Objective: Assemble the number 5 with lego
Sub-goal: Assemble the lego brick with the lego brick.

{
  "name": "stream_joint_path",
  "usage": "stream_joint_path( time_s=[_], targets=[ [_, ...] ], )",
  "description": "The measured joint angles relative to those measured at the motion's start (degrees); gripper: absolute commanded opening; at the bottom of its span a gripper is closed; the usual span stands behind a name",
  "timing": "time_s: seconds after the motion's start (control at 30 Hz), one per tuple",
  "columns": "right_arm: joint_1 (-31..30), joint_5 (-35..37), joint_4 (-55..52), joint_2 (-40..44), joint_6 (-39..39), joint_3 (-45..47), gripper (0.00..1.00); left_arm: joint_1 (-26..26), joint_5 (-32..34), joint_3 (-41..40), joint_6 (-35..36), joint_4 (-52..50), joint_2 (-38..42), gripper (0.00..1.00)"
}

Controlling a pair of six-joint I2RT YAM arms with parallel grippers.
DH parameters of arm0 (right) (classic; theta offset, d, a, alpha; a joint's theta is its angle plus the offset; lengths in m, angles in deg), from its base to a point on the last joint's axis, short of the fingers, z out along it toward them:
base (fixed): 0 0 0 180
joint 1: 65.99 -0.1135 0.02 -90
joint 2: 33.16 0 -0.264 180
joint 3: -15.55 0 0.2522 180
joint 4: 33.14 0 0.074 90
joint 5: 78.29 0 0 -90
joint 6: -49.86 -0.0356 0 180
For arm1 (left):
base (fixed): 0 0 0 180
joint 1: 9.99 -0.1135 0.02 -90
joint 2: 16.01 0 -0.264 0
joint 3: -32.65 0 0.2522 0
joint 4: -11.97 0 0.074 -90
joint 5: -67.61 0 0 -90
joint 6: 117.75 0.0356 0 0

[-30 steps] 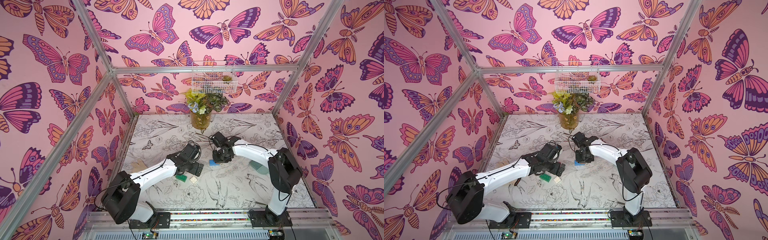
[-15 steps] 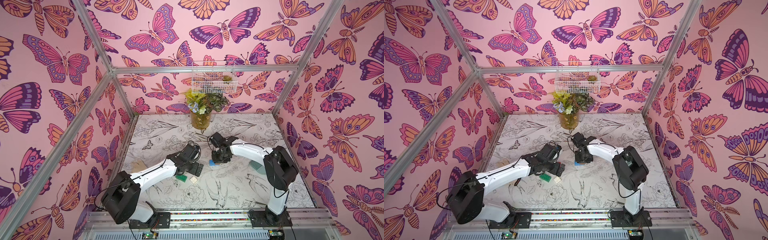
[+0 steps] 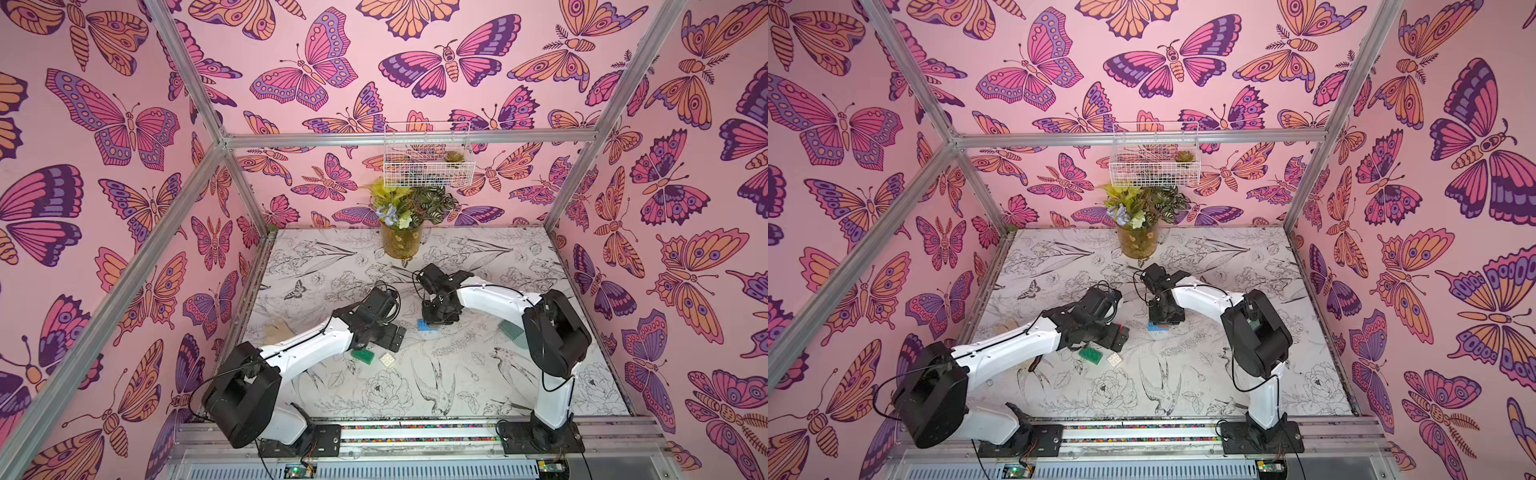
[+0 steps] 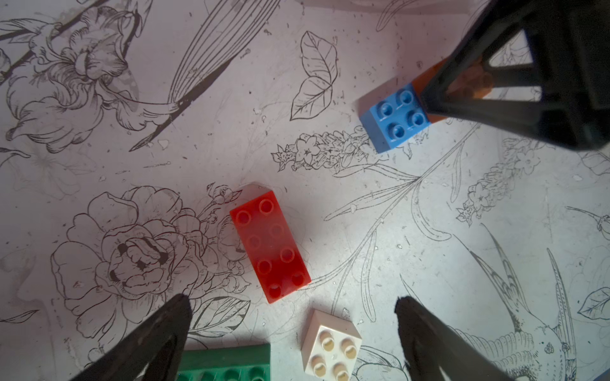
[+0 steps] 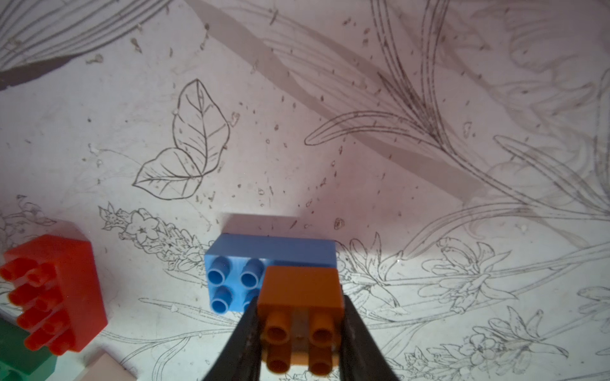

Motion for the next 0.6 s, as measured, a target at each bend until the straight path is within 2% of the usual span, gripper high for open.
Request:
stream_joint_path(
  time_s=[0.6],
  targets=[
    [-0.2,0.3,-2.8,-2.2,-0.6,-2.8,0.17,-0.1,0.1,-1.7,0.0,0.2,0.3,1.00]
  ],
)
